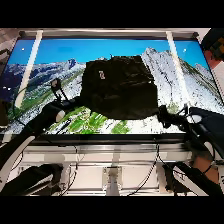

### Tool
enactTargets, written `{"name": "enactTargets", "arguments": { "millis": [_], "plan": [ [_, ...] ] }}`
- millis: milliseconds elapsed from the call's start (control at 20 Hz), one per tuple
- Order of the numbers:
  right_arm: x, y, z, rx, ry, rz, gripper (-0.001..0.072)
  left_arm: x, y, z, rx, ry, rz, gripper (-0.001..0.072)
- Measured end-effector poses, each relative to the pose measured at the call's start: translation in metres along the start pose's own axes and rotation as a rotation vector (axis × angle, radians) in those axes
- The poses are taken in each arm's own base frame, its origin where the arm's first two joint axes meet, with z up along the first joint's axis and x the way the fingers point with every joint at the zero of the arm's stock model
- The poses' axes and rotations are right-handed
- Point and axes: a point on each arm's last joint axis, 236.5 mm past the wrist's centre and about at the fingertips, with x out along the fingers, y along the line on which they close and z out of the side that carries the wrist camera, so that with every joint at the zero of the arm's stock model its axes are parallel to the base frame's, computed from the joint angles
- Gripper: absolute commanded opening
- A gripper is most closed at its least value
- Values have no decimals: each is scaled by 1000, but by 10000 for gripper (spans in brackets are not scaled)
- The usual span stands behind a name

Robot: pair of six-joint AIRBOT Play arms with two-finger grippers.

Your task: Fold the clothes and pants, and hang the long-sleeved shirts on hangers.

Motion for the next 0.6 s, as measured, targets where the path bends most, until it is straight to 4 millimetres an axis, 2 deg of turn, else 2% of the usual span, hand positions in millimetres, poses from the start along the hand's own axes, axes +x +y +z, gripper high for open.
{"name": "enactTargets", "arguments": {
  "millis": [150,350,500,600],
  "plan": [
    [-22,64,31,-134,-70,84,4,-15,-20,68,6,-152,-61,14],
    [-52,151,83,-251,-213,200,4,-57,-72,168,18,-419,-223,14],
    [-75,208,113,-309,-297,280,3,-81,-109,216,32,-544,-317,14],
    [-91,241,130,-339,-355,332,3,-88,-130,237,39,-600,-369,14]
  ]
}}
